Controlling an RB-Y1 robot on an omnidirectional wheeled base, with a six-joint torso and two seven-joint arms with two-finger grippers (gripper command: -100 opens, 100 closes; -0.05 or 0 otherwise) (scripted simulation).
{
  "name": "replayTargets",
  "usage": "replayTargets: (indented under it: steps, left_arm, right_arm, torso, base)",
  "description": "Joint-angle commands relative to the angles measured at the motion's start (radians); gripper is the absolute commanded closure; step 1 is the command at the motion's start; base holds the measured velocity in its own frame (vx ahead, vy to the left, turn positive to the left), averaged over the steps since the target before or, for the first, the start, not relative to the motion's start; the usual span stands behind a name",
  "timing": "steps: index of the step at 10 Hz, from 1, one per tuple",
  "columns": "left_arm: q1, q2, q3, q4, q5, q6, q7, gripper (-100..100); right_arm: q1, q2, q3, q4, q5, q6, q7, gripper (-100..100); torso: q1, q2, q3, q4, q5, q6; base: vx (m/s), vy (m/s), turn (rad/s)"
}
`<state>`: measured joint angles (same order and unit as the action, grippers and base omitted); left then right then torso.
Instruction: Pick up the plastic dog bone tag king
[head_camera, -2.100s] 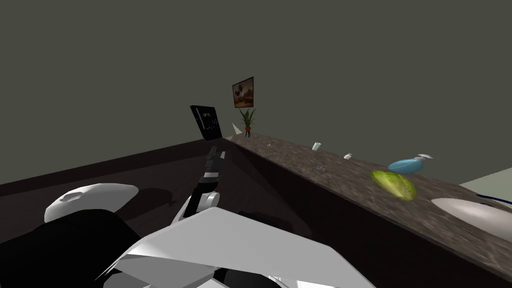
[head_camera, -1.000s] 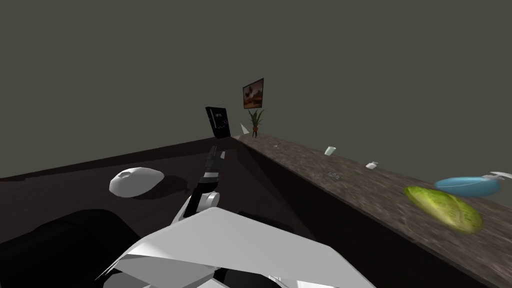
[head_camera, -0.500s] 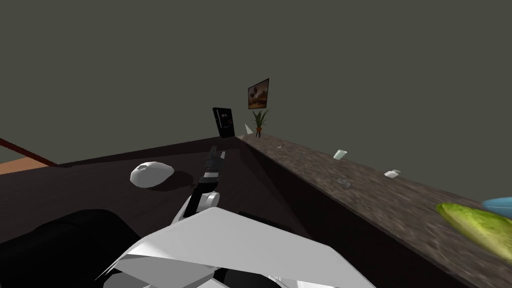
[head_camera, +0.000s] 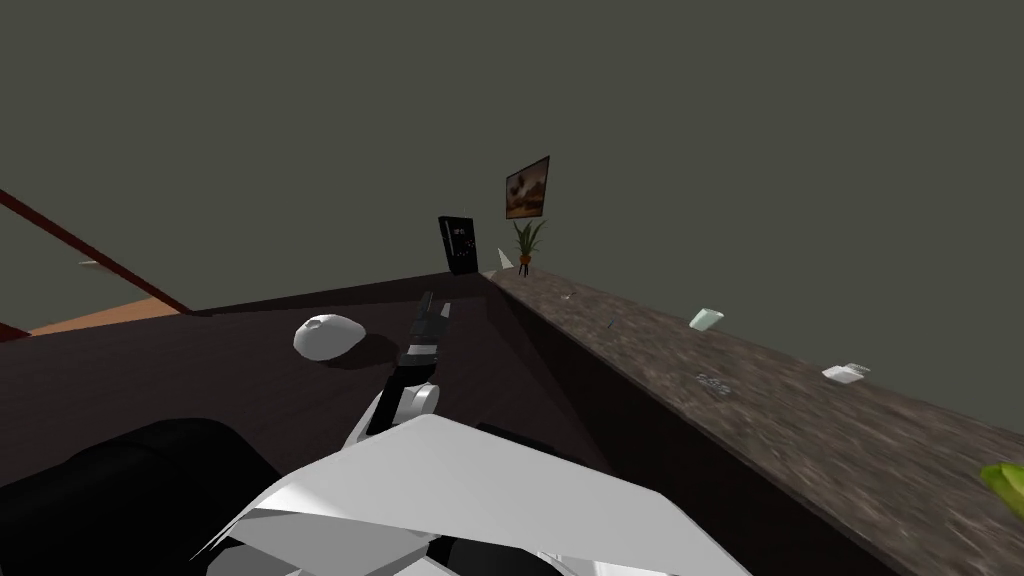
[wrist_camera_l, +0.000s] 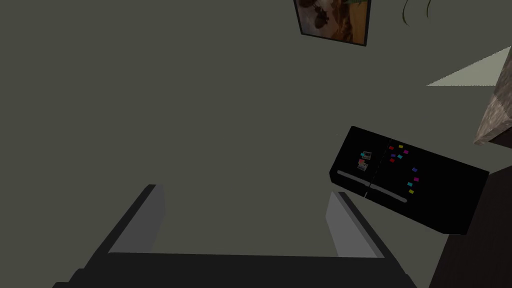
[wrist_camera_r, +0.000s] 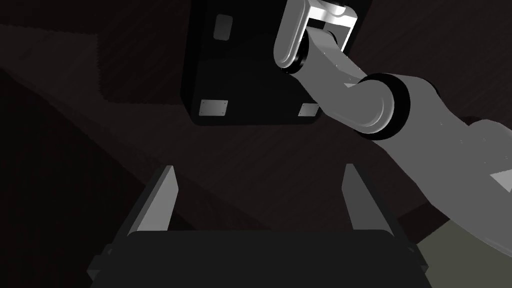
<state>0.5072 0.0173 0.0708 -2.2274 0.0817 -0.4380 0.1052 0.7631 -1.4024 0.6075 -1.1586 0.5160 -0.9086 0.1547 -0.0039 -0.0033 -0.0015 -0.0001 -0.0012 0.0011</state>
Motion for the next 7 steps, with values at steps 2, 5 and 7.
replayTargets:
  steps: [2, 5, 7]
  left_arm:
    - [0.0, 0.0, 0.0, 0.0, 0.0, 0.0, 0.0, 0]
    - [0.0, 0.0, 0.0, 0.0, 0.0, 0.0, 0.0, 0]
    - [0.0, 0.0, 0.0, 0.0, 0.0, 0.0, 0.0, 0]
  right_arm:
    - [-0.016, -0.051, 0.002, 0.061, 0.023, -0.01, -0.003, -100]
    - [-0.019, -0.135, -0.015, 0.123, 0.045, -0.003, -0.009, -100]
    - [-0.022, -0.176, -0.026, 0.148, 0.054, 0.003, -0.011, -100]
  torso:
    - [-0.001, -0.002, -0.001, 0.0, 0.0, -0.002]
    - [-0.002, -0.003, -0.002, -0.001, 0.0, 0.0]
    - [-0.003, -0.004, -0.002, -0.001, -0.001, 0.0]
  base:
    - [0.055, -0.043, 0.201]
    - [0.065, -0.072, 0.201]
    - [0.077, -0.084, 0.222]
